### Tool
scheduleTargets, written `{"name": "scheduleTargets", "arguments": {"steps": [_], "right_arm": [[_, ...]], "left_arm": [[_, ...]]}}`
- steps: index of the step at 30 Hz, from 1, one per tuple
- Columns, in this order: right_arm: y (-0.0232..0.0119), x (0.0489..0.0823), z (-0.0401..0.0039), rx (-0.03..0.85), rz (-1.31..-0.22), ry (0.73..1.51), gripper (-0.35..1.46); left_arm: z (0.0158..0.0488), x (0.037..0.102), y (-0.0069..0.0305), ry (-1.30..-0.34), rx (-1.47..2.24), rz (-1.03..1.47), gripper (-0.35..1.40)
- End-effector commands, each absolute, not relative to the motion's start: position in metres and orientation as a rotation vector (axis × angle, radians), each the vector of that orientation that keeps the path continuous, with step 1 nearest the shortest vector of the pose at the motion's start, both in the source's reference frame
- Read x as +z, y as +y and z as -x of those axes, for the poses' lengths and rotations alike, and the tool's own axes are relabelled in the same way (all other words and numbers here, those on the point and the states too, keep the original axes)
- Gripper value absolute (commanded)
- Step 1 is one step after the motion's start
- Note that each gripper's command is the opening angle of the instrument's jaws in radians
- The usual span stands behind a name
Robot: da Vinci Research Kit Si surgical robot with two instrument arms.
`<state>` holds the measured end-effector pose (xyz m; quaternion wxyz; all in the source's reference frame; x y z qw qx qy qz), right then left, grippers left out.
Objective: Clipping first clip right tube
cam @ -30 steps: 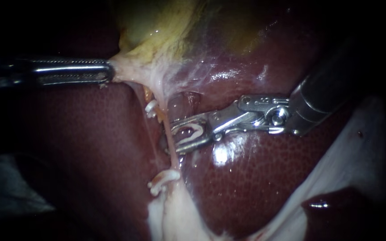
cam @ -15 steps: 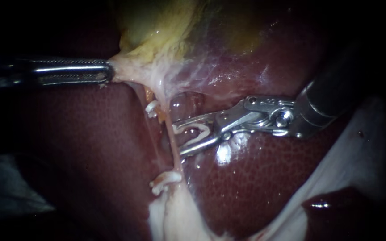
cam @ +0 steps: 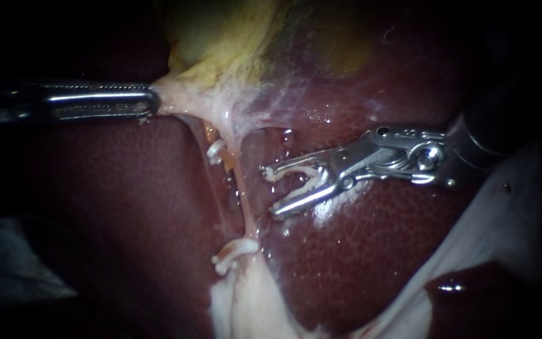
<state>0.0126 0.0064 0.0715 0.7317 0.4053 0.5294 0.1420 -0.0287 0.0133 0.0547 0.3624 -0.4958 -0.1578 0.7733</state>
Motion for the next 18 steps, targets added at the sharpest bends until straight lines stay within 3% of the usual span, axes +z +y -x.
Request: {"name": "scheduleTargets", "arguments": {"steps": [1, 18], "right_arm": [[0.0063, 0.0713, -0.0126, 0.311, -0.892, 1.165, 0.48], [0.0043, 0.0691, -0.0145, 0.305, -0.904, 1.163, 0.48]], "left_arm": [[0.0287, 0.0547, 0.0133, -0.406, 1.991, 1.277, -0.35], [0.0288, 0.0547, 0.0133, -0.406, 1.991, 1.276, -0.35]]}}
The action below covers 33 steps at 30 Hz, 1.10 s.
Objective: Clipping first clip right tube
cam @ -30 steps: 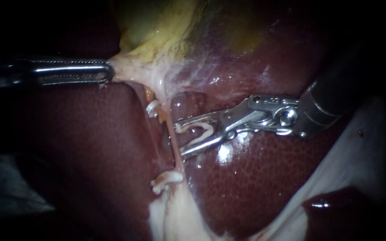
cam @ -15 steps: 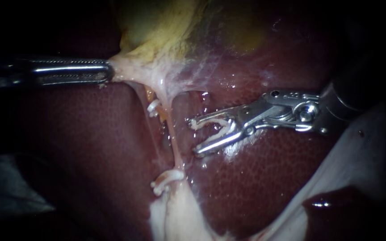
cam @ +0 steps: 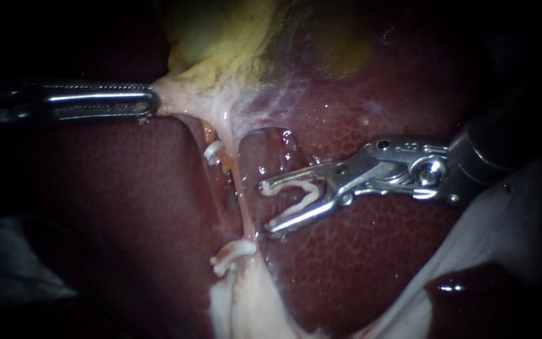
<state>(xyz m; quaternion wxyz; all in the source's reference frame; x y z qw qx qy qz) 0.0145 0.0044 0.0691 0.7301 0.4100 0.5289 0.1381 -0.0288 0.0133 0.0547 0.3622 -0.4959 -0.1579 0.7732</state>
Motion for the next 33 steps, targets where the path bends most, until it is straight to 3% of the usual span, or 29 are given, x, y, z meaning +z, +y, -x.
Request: {"name": "scheduleTargets", "arguments": {"steps": [1, 33], "right_arm": [[0.0042, 0.0691, -0.0147, 0.309, -0.907, 1.161, 0.48], [0.0021, 0.0668, -0.0188, 0.362, -0.950, 1.131, 0.49]], "left_arm": [[0.0288, 0.0547, 0.0133, -0.406, 1.991, 1.276, -0.35], [0.0288, 0.0545, 0.0132, -0.405, 1.991, 1.276, -0.35]]}}
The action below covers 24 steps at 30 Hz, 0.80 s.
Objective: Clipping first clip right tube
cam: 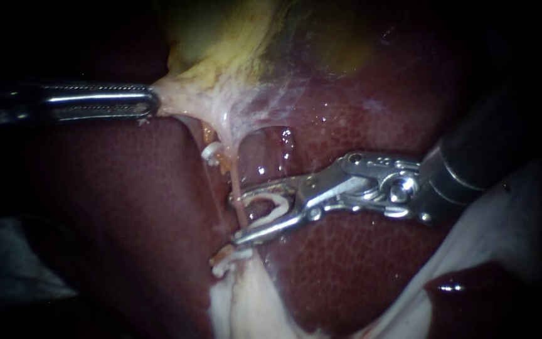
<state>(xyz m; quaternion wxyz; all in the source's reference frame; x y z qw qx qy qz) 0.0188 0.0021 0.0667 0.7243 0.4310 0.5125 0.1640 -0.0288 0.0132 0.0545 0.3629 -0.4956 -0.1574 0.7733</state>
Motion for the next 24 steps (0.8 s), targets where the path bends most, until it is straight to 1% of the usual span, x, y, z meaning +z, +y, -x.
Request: {"name": "scheduleTargets", "arguments": {"steps": [1, 9, 19, 24], "right_arm": [[0.0020, 0.0667, -0.0190, 0.362, -0.950, 1.131, 0.49], [0.0011, 0.0666, -0.0203, 0.371, -0.960, 1.122, 0.49], [-0.0006, 0.0683, -0.0223, 0.399, -0.975, 1.102, 0.50], [-0.0009, 0.0686, -0.0226, 0.405, -0.981, 1.113, 0.50]], "left_arm": [[0.0288, 0.0545, 0.0132, -0.405, 1.991, 1.276, -0.35], [0.0288, 0.0545, 0.0132, -0.405, 1.991, 1.276, -0.35], [0.0289, 0.0545, 0.0132, -0.405, 1.990, 1.276, -0.35], [0.0289, 0.0545, 0.0132, -0.404, 1.990, 1.275, -0.35]]}}
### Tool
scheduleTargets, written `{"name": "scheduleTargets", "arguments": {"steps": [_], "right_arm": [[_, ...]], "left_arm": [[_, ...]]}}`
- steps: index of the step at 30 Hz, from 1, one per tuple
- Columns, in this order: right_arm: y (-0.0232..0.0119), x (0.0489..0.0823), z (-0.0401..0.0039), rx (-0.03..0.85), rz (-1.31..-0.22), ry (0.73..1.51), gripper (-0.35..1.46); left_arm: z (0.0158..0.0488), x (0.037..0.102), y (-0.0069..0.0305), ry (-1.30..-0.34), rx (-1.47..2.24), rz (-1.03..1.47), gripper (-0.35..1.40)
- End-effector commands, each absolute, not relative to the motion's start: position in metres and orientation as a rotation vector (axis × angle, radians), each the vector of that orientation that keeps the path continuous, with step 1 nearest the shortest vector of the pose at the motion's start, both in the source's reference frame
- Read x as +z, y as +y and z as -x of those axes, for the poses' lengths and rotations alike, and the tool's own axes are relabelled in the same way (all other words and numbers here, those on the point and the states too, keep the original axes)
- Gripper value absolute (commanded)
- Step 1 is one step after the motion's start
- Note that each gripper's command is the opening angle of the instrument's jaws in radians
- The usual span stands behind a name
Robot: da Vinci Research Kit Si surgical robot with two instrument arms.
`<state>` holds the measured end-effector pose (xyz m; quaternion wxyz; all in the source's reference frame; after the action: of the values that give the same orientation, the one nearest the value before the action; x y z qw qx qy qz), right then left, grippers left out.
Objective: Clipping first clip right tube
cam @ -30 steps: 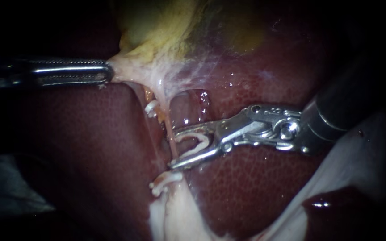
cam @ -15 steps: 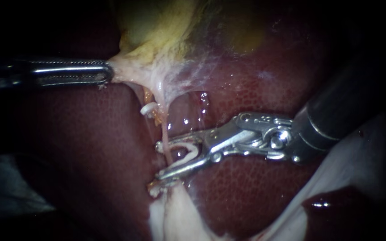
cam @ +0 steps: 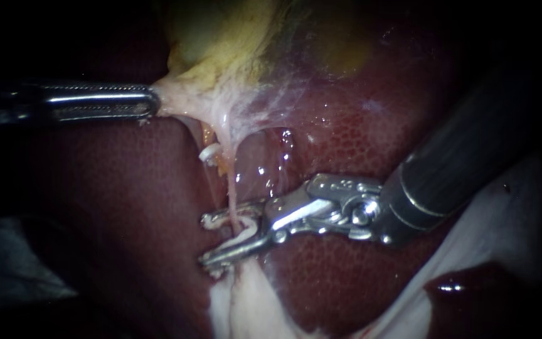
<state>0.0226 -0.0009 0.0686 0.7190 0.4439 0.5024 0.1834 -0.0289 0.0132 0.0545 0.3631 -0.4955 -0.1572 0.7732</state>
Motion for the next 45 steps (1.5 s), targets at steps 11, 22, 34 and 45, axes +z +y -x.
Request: {"name": "scheduleTargets", "arguments": {"steps": [11, 22, 34, 45], "right_arm": [[-0.0009, 0.0674, -0.0222, 0.410, -0.994, 1.119, 0.50], [-0.0008, 0.0642, -0.0216, 0.420, -1.021, 1.141, 0.50], [-0.0009, 0.0643, -0.0216, 0.428, -1.028, 1.135, 0.42], [-0.0010, 0.0642, -0.0210, 0.425, -1.030, 1.135, -0.03]], "left_arm": [[0.0289, 0.0545, 0.0132, -0.405, 1.990, 1.275, -0.35], [0.0288, 0.0545, 0.0132, -0.405, 1.990, 1.275, -0.35], [0.0289, 0.0544, 0.0131, -0.404, 1.990, 1.275, -0.35], [0.0289, 0.0544, 0.0131, -0.404, 1.990, 1.275, -0.35]]}}
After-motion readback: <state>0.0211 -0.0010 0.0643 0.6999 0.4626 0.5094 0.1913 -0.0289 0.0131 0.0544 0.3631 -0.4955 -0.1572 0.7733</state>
